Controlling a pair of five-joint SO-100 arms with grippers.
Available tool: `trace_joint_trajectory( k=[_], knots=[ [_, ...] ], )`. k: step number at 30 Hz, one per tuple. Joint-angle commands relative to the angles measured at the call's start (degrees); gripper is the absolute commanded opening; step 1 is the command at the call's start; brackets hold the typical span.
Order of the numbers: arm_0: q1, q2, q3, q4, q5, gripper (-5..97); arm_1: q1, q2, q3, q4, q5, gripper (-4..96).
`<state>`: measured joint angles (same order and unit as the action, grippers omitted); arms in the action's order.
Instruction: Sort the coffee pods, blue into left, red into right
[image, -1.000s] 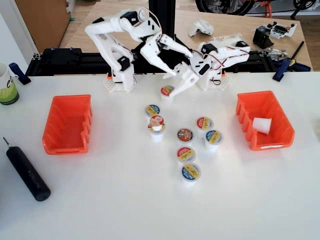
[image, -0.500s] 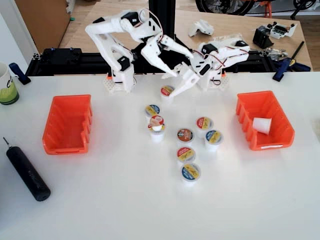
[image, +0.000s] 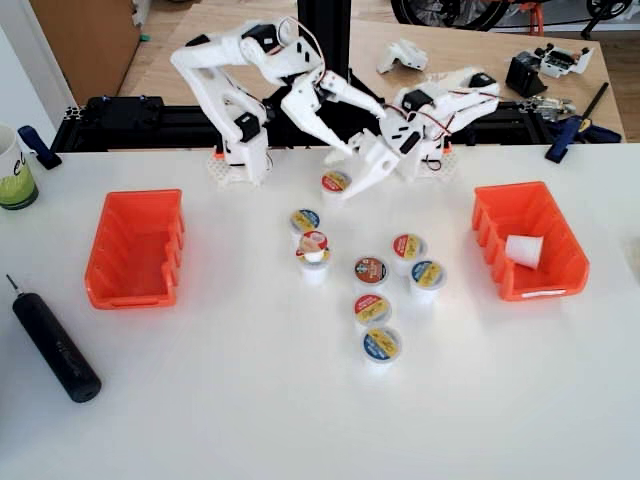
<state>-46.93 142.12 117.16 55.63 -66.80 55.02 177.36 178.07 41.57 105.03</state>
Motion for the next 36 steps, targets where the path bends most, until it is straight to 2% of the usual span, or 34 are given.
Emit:
trace_joint_trajectory(
  k=[1,7,16,36],
  knots=[
    [-0.44,0.26,-1.58,0.00,-0.70,30,0.70,-11.95,1.23,-11.95,0.26,44.1],
    [-0.26,0.62,-1.58,0.79,-1.41,30,3.96,-14.68,1.23,-12.22,-1.85,44.2],
    [-0.09,0.88,-1.58,1.85,-1.93,30,4.66,-14.68,1.23,-7.73,-0.62,40.6],
    [-0.09,0.88,-1.58,2.11,-1.93,30,5.19,-14.68,1.23,-12.30,-2.99,30.4]
  ],
)
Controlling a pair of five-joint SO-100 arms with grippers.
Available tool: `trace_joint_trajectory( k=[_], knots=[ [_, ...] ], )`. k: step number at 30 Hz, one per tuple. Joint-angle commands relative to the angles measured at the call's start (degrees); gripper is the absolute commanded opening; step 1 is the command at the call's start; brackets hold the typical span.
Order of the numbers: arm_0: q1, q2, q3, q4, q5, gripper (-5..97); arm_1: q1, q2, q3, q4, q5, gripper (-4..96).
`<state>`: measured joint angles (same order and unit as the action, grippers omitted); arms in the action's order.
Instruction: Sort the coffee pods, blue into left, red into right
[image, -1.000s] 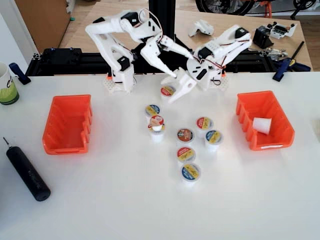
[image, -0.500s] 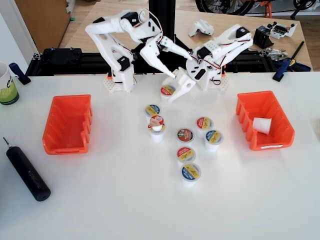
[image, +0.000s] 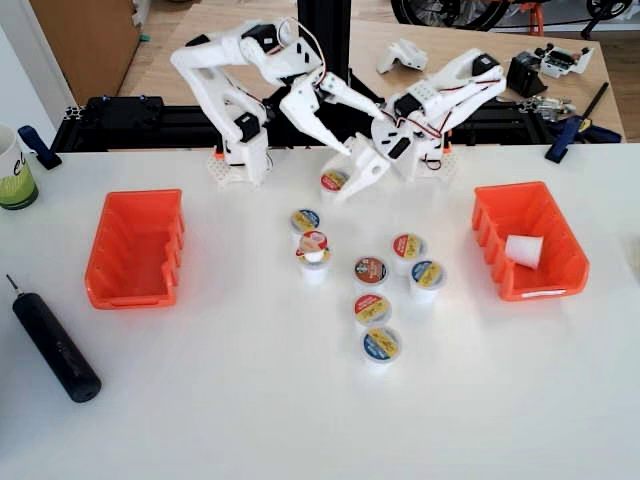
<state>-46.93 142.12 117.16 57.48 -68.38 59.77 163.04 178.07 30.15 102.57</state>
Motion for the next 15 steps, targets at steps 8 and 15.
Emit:
trace_joint_trajectory(
  k=[8,15],
  knots=[
    [0.00,0.79,-1.58,0.18,-0.35,30,0.44,-0.35,1.23,0.09,-0.70,23.9],
    [0.00,0.79,-1.58,0.26,-0.35,30,0.35,-0.35,1.23,-1.93,-1.85,23.8]
  ],
)
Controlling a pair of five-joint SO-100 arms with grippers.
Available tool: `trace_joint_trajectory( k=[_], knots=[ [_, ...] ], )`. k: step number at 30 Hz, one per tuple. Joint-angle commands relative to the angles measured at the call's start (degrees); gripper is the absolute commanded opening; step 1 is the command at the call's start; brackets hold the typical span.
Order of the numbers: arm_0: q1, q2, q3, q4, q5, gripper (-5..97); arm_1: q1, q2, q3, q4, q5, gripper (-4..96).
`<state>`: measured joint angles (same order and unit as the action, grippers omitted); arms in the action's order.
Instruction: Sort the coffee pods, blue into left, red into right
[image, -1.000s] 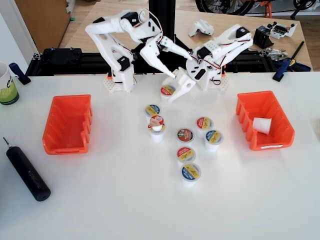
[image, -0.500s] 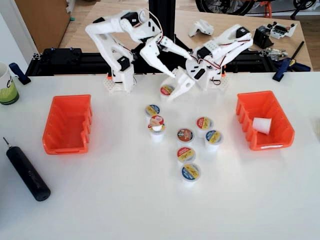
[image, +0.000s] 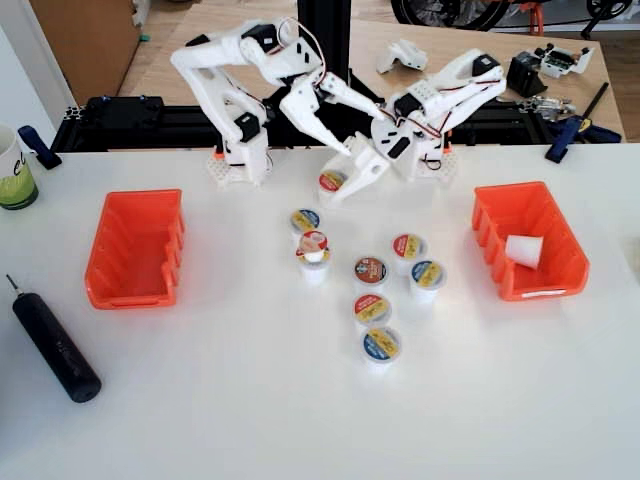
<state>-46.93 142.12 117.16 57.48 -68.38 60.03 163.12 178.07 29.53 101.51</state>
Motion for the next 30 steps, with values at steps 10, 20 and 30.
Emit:
trace_joint_trajectory(
  k=[10,20,30],
  knots=[
    [0.62,0.70,-0.88,0.97,-0.26,30,-10.46,0.18,-10.28,4.39,-6.86,22.6],
    [1.23,0.70,-0.88,0.97,0.18,30,-32.34,0.00,-38.85,30.32,0.35,21.7],
    [3.34,-0.35,-0.88,-1.05,0.70,29,-68.73,-1.14,-46.05,37.35,23.03,20.8]
  ],
)
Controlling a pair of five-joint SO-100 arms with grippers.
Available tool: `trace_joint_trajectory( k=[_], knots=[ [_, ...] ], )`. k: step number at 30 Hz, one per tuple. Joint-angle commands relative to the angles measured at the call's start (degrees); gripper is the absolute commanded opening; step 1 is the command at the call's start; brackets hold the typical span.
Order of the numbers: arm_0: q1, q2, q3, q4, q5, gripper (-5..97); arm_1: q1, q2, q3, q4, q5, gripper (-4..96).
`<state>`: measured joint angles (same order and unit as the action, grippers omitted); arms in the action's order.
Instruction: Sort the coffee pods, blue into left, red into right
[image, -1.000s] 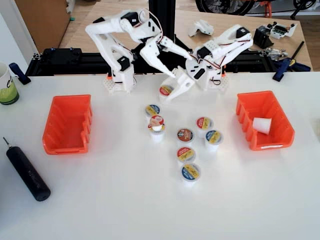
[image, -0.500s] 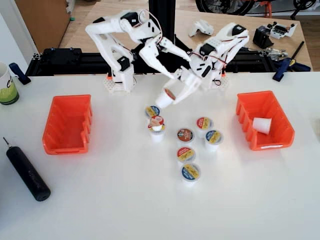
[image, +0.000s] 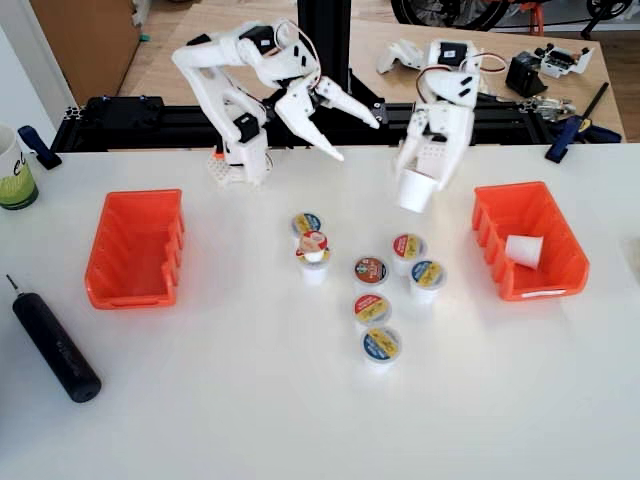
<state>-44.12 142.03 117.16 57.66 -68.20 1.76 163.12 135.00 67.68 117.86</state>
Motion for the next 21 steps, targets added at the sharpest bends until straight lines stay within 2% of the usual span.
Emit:
trace_joint_trajectory(
  k=[1,2,4,9,10,14,17,21],
  knots=[
    [0.53,-0.35,-0.88,-1.32,0.53,29,-14.85,-2.37,-3.16,-1.76,9.76,21.7],
    [0.53,-0.62,-0.88,-1.49,0.53,29,-18.98,-4.57,-3.69,-3.25,12.22,23.0],
    [0.88,-1.41,-0.88,-1.93,0.44,29,-27.07,-7.73,-4.22,-6.50,20.57,22.7],
    [1.41,-3.08,-0.88,-3.52,0.35,29,-41.04,-15.47,-12.30,-8.79,37.79,23.1],
    [1.41,-3.43,-0.88,-3.78,0.53,29,-42.10,-15.29,-12.22,-8.35,39.73,23.3],
    [0.70,-4.22,-0.97,-4.66,1.93,30,-40.96,-13.18,-10.37,-4.92,38.94,39.1],
    [0.79,-4.13,-1.32,-4.66,2.29,31,-40.69,-13.18,-8.79,-5.80,39.46,39.9],
    [0.70,-4.22,-1.23,-4.22,2.02,31,-38.94,-13.01,-8.61,-4.83,37.53,41.2]
  ],
)
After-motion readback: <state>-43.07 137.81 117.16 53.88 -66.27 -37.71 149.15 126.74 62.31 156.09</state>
